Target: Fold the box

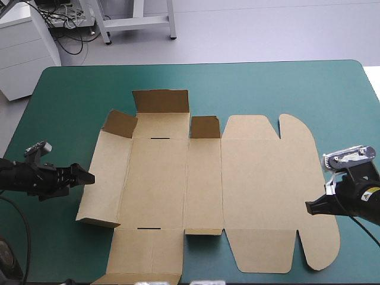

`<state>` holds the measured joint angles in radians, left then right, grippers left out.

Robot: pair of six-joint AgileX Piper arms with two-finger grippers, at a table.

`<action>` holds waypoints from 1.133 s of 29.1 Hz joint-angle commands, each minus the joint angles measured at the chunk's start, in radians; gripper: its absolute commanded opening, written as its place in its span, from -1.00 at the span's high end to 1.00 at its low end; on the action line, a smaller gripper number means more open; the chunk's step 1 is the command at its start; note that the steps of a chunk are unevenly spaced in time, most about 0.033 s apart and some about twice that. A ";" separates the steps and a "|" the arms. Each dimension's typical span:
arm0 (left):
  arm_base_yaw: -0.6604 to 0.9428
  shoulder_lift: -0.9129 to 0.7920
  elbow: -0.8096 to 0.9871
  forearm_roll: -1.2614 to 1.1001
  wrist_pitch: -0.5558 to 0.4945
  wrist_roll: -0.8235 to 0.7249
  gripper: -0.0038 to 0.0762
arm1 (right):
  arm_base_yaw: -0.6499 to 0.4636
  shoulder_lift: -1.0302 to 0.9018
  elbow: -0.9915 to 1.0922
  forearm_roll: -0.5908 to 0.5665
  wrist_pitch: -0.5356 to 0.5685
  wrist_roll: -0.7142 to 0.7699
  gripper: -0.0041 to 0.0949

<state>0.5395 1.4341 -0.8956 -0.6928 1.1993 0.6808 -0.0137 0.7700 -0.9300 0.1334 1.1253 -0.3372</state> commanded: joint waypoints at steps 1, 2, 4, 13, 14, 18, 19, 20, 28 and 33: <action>-0.018 0.027 -0.018 -0.075 0.006 0.021 -0.85 | -0.006 -0.005 -0.023 0.010 -0.056 -0.009 0.96; -0.029 0.045 -0.018 -0.084 0.008 0.023 -0.85 | -0.006 -0.005 -0.023 0.010 -0.056 -0.009 0.96; -0.074 0.100 -0.018 -0.082 0.022 0.028 -0.85 | -0.006 -0.005 -0.023 0.010 -0.056 -0.009 0.96; -0.163 0.167 -0.016 -0.053 0.069 0.030 -0.85 | -0.006 -0.005 -0.023 0.010 -0.048 -0.009 0.96; -0.164 0.167 -0.016 -0.053 0.077 0.032 -0.85 | -0.006 -0.005 -0.023 0.010 -0.046 -0.009 0.96; -0.164 0.167 -0.015 -0.059 0.106 0.035 -0.85 | -0.006 -0.005 -0.023 0.010 -0.046 -0.009 0.96; -0.167 0.167 -0.015 -0.061 0.106 0.035 -0.85 | -0.006 -0.005 -0.023 0.010 -0.046 -0.009 0.96; -0.170 0.167 -0.013 -0.066 0.106 0.035 -0.85 | -0.006 -0.005 -0.023 0.010 -0.044 -0.009 0.96; -0.250 0.167 -0.013 -0.067 0.106 0.048 -0.85 | -0.006 -0.005 -0.023 0.010 -0.044 -0.009 0.96; -0.257 0.167 -0.013 -0.084 0.072 0.047 -0.84 | -0.006 -0.005 -0.023 0.010 -0.044 -0.009 0.96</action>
<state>0.2973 1.6100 -0.9100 -0.7490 1.2092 0.7264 -0.0137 0.7700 -0.9300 0.1337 1.1239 -0.3372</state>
